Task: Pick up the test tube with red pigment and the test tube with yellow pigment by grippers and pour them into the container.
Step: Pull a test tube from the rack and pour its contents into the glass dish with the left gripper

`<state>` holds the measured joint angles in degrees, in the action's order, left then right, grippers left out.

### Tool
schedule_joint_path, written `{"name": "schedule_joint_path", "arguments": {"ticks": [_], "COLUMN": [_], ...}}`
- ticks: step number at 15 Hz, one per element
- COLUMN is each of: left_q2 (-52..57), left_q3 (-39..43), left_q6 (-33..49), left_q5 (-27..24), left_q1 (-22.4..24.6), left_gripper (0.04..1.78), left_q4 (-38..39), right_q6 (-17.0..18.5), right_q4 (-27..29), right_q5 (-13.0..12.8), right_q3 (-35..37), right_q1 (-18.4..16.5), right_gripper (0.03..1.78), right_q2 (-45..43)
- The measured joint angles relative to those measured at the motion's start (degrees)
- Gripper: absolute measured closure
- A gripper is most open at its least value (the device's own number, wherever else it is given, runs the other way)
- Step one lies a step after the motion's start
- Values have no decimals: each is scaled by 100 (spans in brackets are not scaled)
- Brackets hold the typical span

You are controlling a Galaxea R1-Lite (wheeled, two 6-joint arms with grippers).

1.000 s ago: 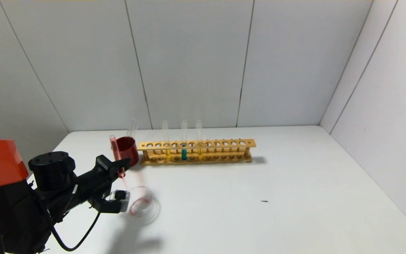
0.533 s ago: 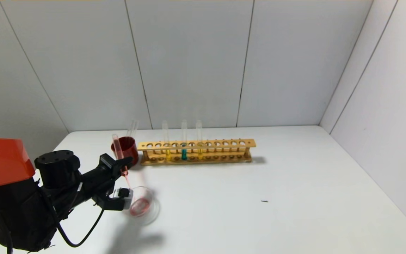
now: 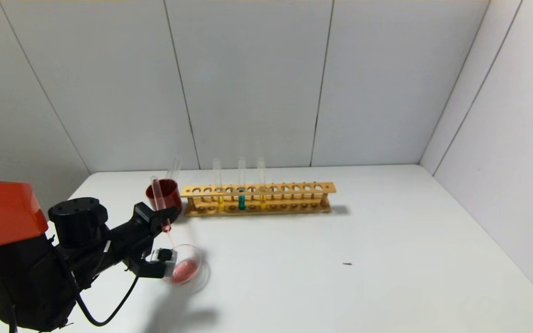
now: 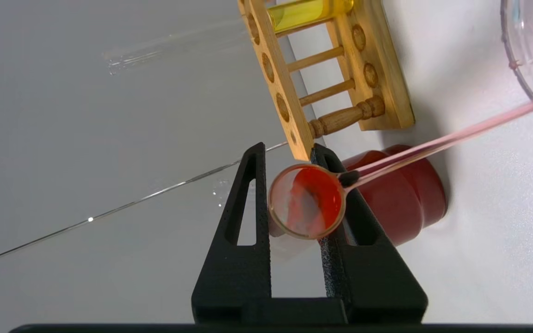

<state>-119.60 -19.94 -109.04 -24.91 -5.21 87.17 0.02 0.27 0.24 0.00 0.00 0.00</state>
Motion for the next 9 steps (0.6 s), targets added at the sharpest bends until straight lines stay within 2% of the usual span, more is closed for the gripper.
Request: {"name": "schedule_joint_path", "arguments": {"ticks": [9], "left_q2": [190], "left_q3": [145], "left_q6": [-273], "left_q5": [-43], "left_q1": [-66], "left_gripper": [147], "left_q4": [0], "right_q6": [-2], "right_q4": [0], "right_q5": [-2], "right_q3": [0], "right_q1": [0], "right_gripper": [6], "right_q2": [0]}}
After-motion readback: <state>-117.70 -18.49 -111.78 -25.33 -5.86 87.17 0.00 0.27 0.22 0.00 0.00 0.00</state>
